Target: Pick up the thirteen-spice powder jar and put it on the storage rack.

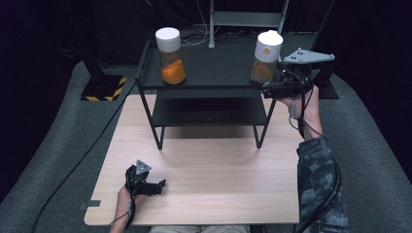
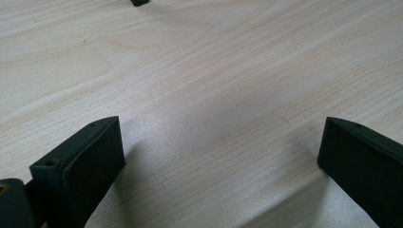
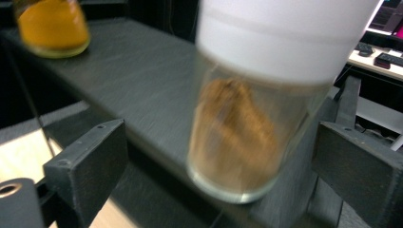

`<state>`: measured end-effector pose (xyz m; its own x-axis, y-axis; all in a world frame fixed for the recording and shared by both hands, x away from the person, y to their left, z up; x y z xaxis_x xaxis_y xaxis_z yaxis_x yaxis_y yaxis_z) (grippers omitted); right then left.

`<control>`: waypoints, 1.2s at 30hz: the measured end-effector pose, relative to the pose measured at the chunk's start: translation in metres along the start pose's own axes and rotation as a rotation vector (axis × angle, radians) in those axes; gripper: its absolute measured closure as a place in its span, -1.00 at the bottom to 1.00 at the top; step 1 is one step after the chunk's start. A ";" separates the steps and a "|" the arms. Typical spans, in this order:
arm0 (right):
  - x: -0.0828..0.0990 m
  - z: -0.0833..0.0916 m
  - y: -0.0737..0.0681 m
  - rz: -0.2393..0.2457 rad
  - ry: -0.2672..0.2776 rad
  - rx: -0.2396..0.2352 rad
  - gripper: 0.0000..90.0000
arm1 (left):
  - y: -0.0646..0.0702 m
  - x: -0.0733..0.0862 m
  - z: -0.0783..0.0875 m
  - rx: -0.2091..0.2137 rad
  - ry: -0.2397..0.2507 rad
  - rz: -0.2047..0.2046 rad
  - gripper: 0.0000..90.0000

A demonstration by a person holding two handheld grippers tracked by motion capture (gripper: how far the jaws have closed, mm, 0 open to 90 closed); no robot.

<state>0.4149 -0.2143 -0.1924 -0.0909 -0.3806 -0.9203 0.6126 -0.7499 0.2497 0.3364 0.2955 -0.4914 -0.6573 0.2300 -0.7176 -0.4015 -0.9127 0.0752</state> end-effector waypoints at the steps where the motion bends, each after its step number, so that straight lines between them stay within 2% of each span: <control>1: 0.002 0.003 -0.002 0.010 -0.005 0.002 -0.94 | 0.000 0.000 0.000 0.000 0.000 -0.001 -0.98; 9: 0.026 0.023 -0.019 0.058 -0.045 -0.021 -0.96 | 0.000 0.000 0.000 0.000 0.000 0.000 -0.98; 15: 0.061 0.029 -0.035 0.075 -0.088 -0.043 -0.97 | 0.000 0.000 0.000 0.000 0.000 0.000 -0.98; 20: 0.095 0.028 -0.046 0.084 -0.158 -0.056 -0.98 | 0.000 0.000 0.000 0.000 0.002 0.002 -0.98; 30: 0.164 0.025 -0.056 -0.005 -0.219 -0.079 -1.00 | 0.000 0.000 0.000 0.001 0.002 0.003 -0.98; 36: 0.209 0.015 -0.064 -0.088 -0.246 -0.103 -1.00 | 0.000 0.000 0.000 0.000 0.003 0.003 -0.98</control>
<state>0.3451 -0.2540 -0.3965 -0.3274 -0.4456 -0.8332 0.6692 -0.7319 0.1284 0.3364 0.2953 -0.4917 -0.6570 0.2261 -0.7192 -0.3996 -0.9134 0.0780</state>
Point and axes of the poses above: each handheld gripper's, and its own axes: z roughly backward along the jaws, x roughly out of its underside, y roughly to its right, the point moved 8 cm from there along -z, roughly forward along the jaws, and after that the axes turned 6 degrees about z, right-handed, at the moved point
